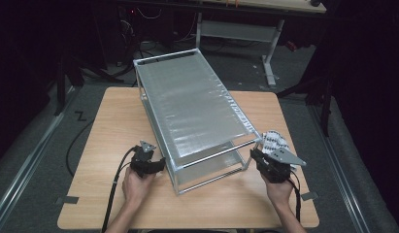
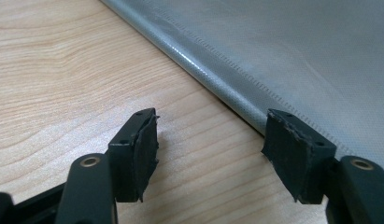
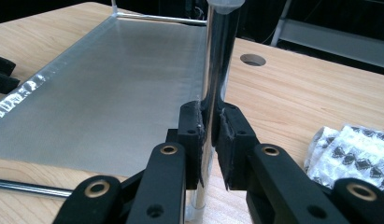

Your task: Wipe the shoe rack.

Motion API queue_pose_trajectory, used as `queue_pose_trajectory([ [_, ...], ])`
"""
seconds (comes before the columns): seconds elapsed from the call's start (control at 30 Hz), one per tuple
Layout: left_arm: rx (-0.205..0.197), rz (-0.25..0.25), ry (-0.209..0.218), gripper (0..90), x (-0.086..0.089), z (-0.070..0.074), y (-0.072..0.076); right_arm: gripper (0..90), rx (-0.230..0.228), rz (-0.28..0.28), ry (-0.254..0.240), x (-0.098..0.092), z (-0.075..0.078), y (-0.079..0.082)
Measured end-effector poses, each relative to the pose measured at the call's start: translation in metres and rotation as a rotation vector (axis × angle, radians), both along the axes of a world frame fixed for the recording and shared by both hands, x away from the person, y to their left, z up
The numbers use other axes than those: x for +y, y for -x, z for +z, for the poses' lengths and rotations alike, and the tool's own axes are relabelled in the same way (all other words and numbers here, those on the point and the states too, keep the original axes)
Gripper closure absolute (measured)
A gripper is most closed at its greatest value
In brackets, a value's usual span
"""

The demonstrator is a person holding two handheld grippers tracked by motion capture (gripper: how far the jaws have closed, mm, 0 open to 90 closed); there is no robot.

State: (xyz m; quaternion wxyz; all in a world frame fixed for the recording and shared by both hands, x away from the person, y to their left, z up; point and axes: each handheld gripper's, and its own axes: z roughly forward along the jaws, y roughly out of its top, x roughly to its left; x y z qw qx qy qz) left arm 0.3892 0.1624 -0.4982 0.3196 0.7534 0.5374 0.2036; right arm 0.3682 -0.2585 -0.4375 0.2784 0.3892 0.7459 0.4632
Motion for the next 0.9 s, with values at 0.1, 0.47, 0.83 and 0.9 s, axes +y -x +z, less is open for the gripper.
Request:
queue_pose_trajectory([
  [0.1,-0.003,0.000,-0.018,37.8,0.000,0.000,-0.003,80.5,0.001,0.001,0.001,0.001,0.000,0.000],
  [0.47,-0.030,0.021,-0.021,41.4,0.004,-0.002,-0.012,80.6,0.000,0.012,0.008,0.007,0.000,0.001],
  [0.83,-0.026,0.049,-0.024,43.3,0.009,-0.002,-0.026,80.6,0.001,0.033,-0.001,0.015,-0.001,0.005],
  [0.9,-0.029,0.053,-0.025,43.4,0.010,-0.002,-0.026,80.6,0.002,0.037,-0.001,0.016,-0.001,0.006],
])
